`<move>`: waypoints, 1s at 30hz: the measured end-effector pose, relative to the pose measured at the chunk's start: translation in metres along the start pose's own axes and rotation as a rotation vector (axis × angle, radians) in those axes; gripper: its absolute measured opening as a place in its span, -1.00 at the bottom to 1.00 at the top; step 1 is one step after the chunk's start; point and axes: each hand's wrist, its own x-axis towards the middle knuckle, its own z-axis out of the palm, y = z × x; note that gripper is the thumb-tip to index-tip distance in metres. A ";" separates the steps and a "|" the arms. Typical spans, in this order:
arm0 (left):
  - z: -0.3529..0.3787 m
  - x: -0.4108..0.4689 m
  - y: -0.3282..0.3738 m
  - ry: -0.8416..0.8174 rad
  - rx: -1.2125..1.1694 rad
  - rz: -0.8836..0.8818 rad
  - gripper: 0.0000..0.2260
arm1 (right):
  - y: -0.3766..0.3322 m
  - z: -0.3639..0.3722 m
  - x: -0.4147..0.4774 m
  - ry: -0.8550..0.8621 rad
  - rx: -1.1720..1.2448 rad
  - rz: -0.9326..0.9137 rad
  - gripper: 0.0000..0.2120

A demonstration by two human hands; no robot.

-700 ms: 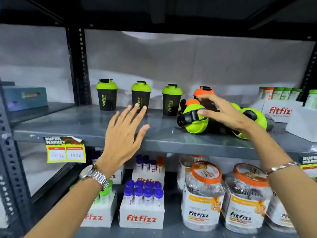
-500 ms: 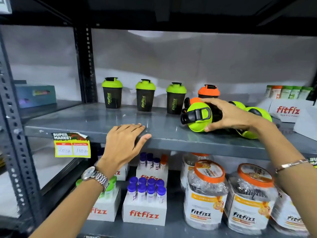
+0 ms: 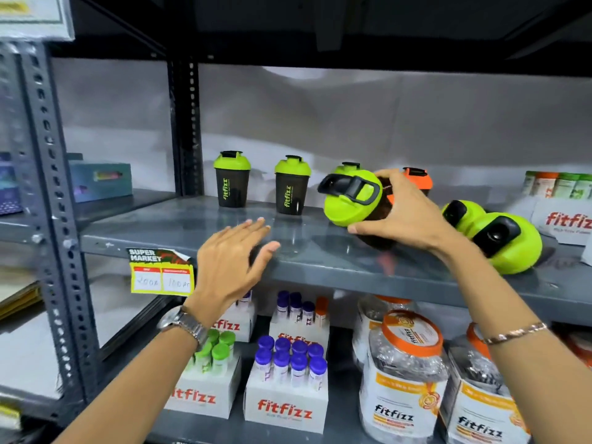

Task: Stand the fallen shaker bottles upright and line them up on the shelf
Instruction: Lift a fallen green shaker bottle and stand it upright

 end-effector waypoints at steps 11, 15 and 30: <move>-0.030 -0.012 -0.115 0.027 0.136 -0.195 -0.51 | -0.111 0.151 0.105 0.034 0.737 0.282 -0.22; -0.026 -0.012 -0.115 0.031 0.101 -0.197 -0.53 | -0.120 0.181 0.119 -0.022 0.823 0.376 -0.32; -0.020 -0.014 -0.120 0.077 0.021 -0.198 -0.57 | -0.132 0.206 0.134 -0.184 0.697 0.404 -0.10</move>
